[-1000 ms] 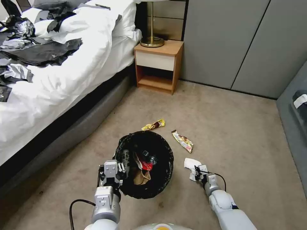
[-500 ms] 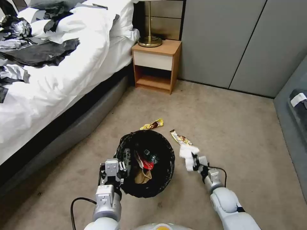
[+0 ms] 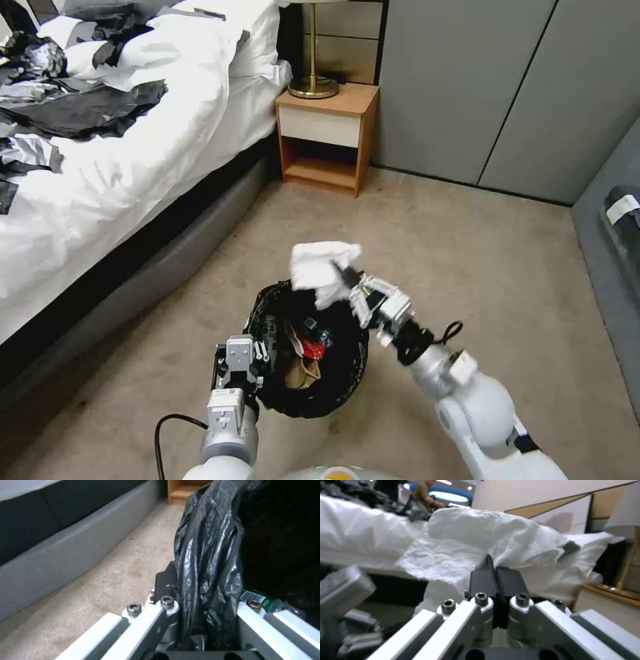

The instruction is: Pick up the trash bin, then pick up the garbage from the floor and place it into the trash bin.

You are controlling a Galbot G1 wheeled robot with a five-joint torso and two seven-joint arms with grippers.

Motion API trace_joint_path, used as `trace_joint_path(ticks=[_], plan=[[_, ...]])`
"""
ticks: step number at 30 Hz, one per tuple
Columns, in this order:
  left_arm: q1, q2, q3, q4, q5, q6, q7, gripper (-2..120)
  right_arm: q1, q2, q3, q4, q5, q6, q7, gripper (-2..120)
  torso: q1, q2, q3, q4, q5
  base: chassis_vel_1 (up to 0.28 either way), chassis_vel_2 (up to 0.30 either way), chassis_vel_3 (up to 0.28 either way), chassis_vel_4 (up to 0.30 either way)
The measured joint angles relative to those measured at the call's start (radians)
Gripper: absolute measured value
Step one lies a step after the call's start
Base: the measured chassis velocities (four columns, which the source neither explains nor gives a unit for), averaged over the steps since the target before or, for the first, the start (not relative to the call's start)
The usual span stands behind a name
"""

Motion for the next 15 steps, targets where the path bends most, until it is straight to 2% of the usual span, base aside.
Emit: trace_joint_path(ticks=[4,7,15], plan=[[-0.002,-0.001,0.001,0.0,0.0,0.0,0.0,1,-0.021,-0.004,-0.004,-0.044,-0.027,0.022,-0.004,0,0.0,0.0,0.0,0.0,-0.0001,0.0,0.0,0.0,0.0],[-0.007,-0.001,0.002,-0.001,0.0,0.0,0.0,1,-0.032,-0.003,0.001,-0.123,-0.04,0.046,-0.005,0,0.0,0.0,0.0,0.0001,0.0,0.0,0.0,0.0,0.0],[-0.006,0.001,0.003,-0.007,-0.002,0.0,0.001,1,0.019,0.016,0.024,-0.263,-0.033,0.053,-0.003,0,0.0,0.0,0.0,0.0001,0.0,0.0,0.0,0.0,0.0]])
